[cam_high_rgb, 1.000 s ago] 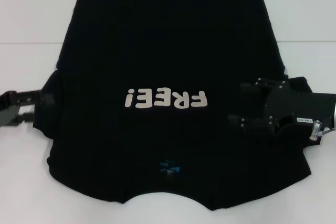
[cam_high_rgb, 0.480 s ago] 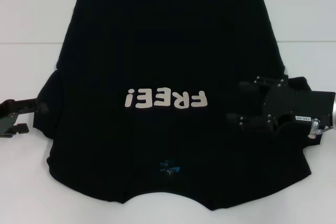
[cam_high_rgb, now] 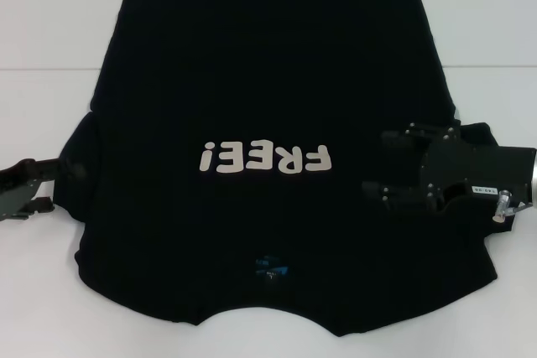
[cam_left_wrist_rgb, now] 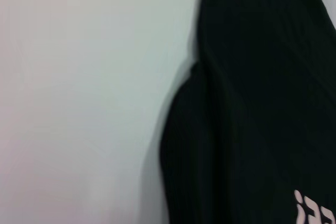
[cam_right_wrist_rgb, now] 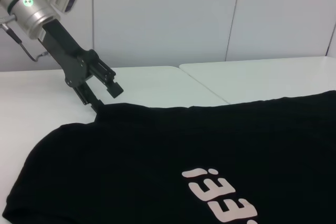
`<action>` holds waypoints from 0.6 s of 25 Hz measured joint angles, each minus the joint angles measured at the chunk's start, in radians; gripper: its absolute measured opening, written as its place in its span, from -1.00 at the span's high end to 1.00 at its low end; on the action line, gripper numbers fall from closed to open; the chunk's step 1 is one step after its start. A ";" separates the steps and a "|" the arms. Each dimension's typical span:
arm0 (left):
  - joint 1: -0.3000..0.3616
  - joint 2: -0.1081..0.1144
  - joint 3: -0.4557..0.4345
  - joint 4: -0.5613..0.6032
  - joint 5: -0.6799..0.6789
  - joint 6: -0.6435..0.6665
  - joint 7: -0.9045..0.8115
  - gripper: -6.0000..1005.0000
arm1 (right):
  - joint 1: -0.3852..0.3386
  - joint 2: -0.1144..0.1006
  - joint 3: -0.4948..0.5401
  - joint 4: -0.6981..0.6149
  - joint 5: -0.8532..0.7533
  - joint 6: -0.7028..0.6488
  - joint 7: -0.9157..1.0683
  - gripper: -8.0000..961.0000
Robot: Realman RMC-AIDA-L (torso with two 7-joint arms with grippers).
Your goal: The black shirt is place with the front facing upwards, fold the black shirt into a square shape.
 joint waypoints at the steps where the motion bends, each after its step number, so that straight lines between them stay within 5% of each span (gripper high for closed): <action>1: 0.000 0.000 0.000 -0.002 0.000 -0.005 0.000 -0.86 | 0.000 0.000 0.000 0.000 0.000 -0.001 0.000 -0.84; 15: -0.020 -0.018 0.028 -0.004 0.000 -0.028 0.008 -0.86 | 0.001 0.000 0.000 -0.003 0.003 -0.003 0.000 -0.84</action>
